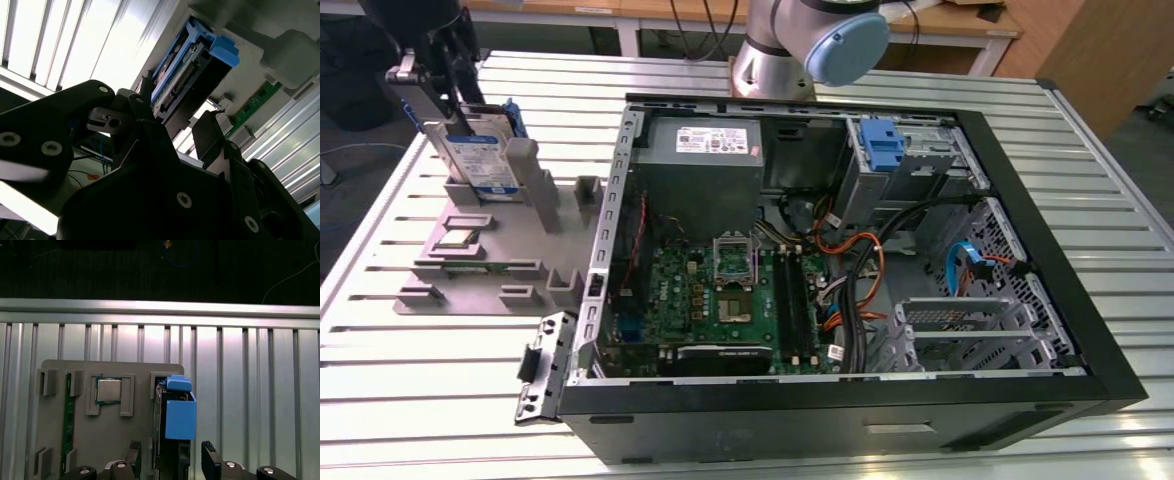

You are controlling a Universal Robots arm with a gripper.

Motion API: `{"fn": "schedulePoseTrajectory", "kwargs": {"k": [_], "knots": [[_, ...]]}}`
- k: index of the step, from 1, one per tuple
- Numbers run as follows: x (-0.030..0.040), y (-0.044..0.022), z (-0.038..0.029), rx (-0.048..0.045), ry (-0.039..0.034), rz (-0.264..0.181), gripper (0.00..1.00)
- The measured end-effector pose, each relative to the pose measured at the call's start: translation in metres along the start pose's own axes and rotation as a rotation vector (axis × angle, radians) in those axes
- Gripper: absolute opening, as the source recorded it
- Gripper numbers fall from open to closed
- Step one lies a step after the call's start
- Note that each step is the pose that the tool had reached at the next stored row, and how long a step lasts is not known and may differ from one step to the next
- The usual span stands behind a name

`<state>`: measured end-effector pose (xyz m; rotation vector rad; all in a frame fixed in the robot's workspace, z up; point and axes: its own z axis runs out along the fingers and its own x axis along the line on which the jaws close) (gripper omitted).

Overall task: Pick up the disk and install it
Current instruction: 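Pick up the disk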

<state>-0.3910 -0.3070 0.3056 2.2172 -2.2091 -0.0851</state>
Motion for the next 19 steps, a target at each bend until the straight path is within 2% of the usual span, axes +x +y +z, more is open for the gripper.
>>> {"fn": "schedulePoseTrajectory", "kwargs": {"k": [4, 13, 14, 15, 17, 18, 19], "knots": [[0.0001, -0.0001, 0.0022, -0.0001, 0.0, 0.0, 0.59], [0.0001, -0.0001, 0.0024, 0.0001, 0.0, 0.0, 0.59], [0.0001, -0.0001, 0.0024, 0.0, 0.0, 0.0, 0.58], [0.0001, -0.0001, 0.0024, 0.0, 0.0, 0.0, 0.51], [0.0001, -0.0001, 0.0024, 0.0001, 0.0, 0.0, 0.51], [0.0001, -0.0001, 0.0024, 0.0, 0.0, 0.0, 0.45], [0.0001, -0.0001, 0.0025, 0.0, 0.0, 0.0, 0.45]]}}
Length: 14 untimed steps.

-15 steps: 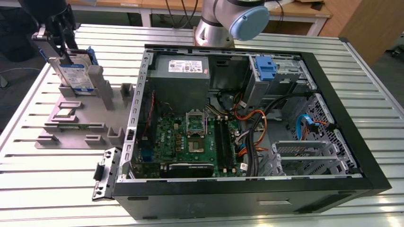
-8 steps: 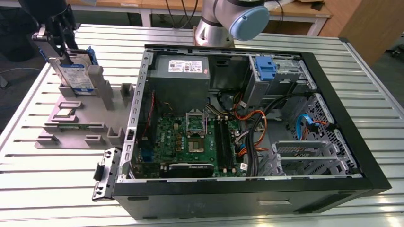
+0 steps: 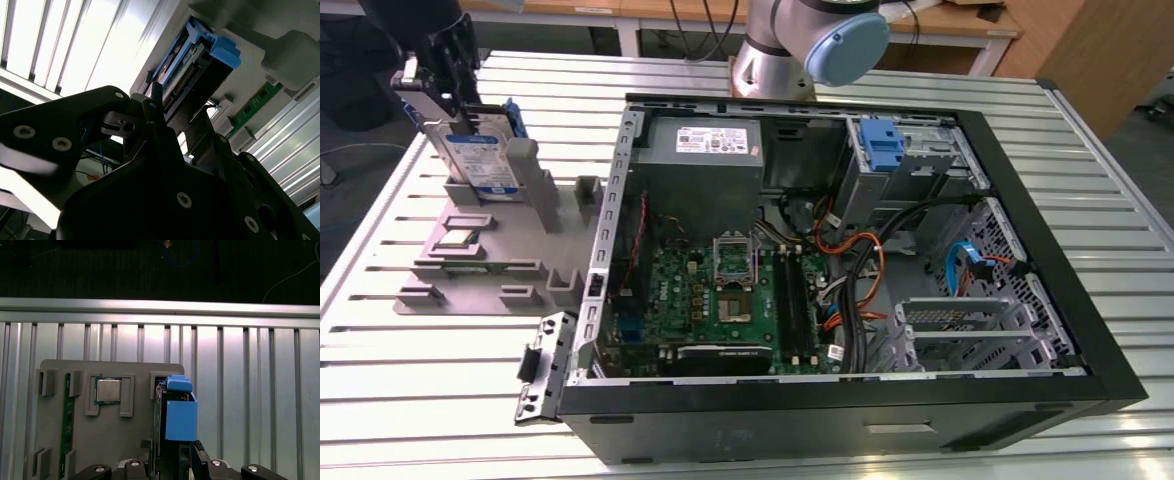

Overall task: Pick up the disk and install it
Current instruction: 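Pick up the disk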

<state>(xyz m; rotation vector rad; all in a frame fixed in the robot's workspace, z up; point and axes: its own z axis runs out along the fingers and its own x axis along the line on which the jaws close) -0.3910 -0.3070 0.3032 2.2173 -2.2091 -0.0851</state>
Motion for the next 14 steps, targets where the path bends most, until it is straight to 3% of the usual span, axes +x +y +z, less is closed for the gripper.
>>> {"fn": "schedulePoseTrajectory", "kwargs": {"k": [14], "knots": [[0.0, -0.0001, 0.0012, -0.0001, 0.0001, 0.0, 0.45]]}}
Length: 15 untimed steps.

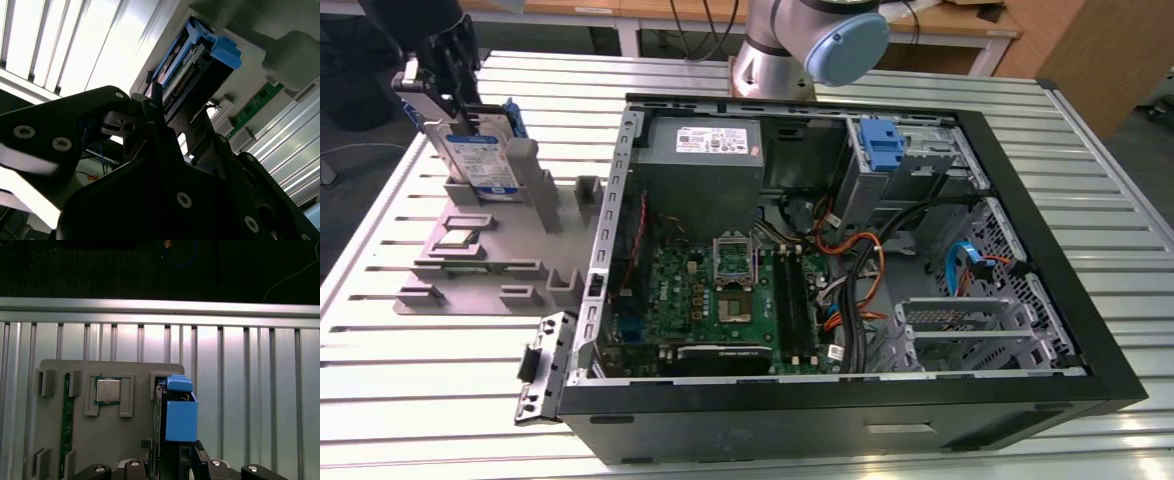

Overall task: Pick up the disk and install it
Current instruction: 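Pick up the disk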

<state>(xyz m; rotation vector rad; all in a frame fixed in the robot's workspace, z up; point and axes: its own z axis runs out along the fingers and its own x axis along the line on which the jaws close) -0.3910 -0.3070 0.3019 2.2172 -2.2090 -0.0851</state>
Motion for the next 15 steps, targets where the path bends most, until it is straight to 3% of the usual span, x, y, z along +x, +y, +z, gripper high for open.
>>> {"fn": "schedulePoseTrajectory", "kwargs": {"k": [9, 11, 15], "knots": [[0.0, 0.0, 0.0002, 0.0, 0.0001, 0.0, 0.44], [0.0, 0.0, 0.0003, 0.0, 0.0, 0.0, 0.35], [0.0, 0.0, 0.0004, 0.0001, 0.0, 0.0, 0.35]]}}
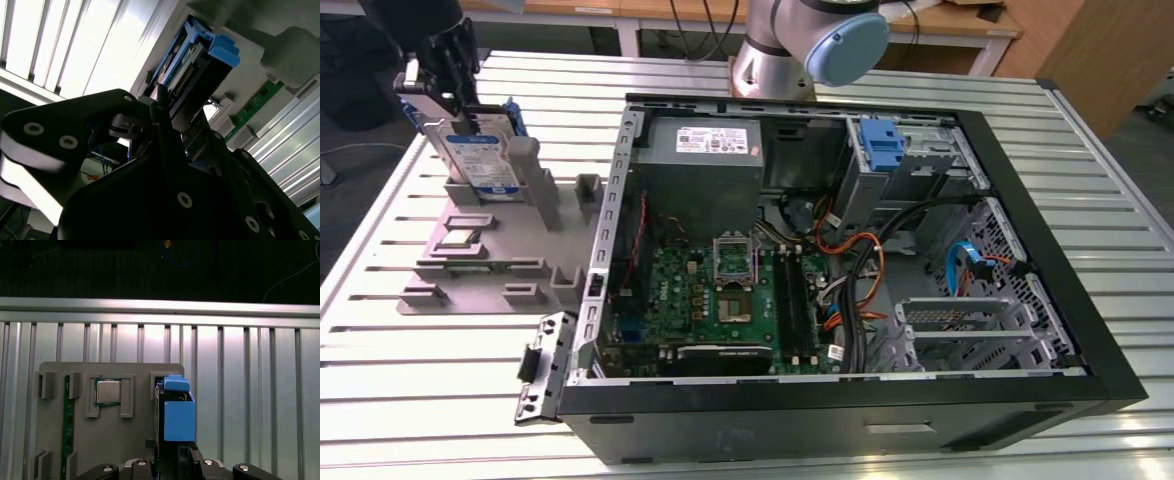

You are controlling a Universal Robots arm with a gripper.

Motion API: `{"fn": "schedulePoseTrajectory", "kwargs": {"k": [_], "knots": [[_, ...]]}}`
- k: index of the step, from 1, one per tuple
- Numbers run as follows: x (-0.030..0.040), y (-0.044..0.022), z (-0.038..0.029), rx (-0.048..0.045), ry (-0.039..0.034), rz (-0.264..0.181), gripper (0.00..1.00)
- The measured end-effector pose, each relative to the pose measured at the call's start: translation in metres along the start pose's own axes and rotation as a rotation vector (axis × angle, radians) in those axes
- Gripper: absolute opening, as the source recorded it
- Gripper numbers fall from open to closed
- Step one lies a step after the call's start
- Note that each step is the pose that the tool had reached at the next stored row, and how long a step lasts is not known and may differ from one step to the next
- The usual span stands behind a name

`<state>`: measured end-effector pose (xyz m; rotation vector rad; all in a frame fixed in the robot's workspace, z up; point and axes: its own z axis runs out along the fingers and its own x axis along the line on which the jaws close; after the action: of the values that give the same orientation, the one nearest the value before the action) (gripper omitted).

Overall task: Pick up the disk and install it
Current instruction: 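Pick up the disk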

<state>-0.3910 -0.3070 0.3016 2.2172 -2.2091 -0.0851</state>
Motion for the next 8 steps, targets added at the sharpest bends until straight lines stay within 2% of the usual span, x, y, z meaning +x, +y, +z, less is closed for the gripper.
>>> {"fn": "schedulePoseTrajectory", "kwargs": {"k": [5, 8], "knots": [[0.0, 0.0, 0.0001, 0.0, 0.0, 0.0, 0.35], [0.0, -0.0001, 0.0002, 0.0007, -0.0007, 0.017, 0.35]]}}
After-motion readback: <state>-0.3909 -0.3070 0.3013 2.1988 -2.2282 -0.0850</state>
